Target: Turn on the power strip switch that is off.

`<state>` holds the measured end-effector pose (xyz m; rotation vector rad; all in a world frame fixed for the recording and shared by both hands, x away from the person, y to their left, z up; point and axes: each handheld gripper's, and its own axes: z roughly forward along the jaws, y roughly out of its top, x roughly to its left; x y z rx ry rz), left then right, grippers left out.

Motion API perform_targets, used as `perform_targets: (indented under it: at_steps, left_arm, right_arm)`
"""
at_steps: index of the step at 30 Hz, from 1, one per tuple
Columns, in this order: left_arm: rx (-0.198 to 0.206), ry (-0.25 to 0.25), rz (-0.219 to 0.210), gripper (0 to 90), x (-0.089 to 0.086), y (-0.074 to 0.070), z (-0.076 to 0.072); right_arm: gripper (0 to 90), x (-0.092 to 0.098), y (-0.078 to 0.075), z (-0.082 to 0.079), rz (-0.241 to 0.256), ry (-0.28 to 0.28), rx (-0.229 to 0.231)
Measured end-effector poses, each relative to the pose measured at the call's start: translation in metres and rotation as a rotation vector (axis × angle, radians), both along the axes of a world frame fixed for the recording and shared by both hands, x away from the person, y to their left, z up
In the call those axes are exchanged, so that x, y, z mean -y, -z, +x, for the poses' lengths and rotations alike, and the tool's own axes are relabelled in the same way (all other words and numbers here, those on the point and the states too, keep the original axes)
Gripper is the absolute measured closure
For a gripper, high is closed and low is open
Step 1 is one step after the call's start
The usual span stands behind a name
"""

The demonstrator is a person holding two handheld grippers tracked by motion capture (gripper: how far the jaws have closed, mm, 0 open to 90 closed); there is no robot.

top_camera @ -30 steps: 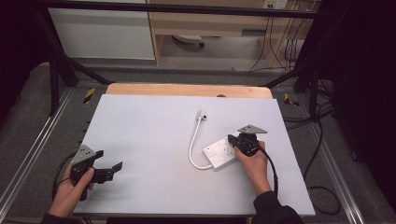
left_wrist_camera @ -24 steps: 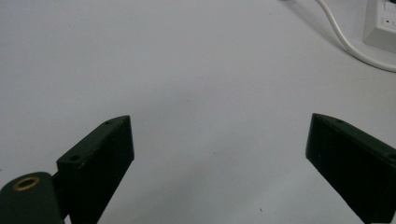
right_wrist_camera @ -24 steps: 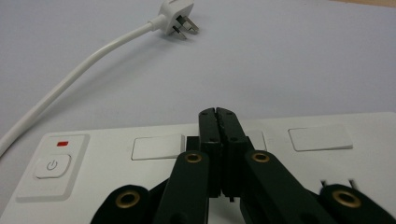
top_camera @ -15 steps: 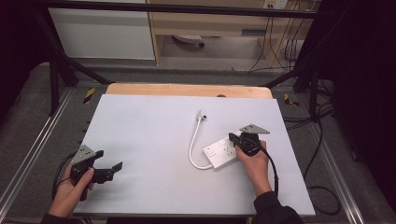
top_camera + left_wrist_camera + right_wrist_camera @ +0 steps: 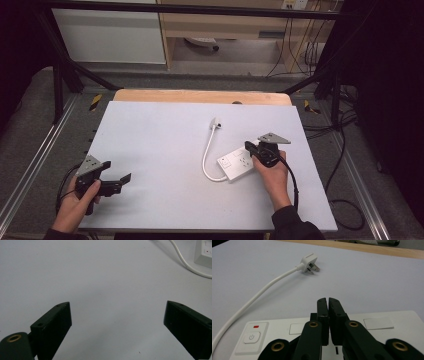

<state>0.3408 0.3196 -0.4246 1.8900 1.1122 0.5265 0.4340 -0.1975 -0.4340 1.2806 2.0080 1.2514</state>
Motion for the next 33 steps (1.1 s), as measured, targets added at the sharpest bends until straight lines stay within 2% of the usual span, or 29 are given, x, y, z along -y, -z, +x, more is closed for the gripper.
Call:
perform_targets:
  at_steps: [12,33]
  left_arm:
    - [-0.002,0.002,-0.001,7.7,0.000,0.000,0.000]
    - [-0.004,0.004,0.000,7.7,0.000,0.000,0.000]
  right_arm:
    - [83.9,0.002,-0.004,-0.002,0.018,-0.005,0.018]
    - [71.4,0.009,-0.013,-0.006,0.051,0.027,0.045]
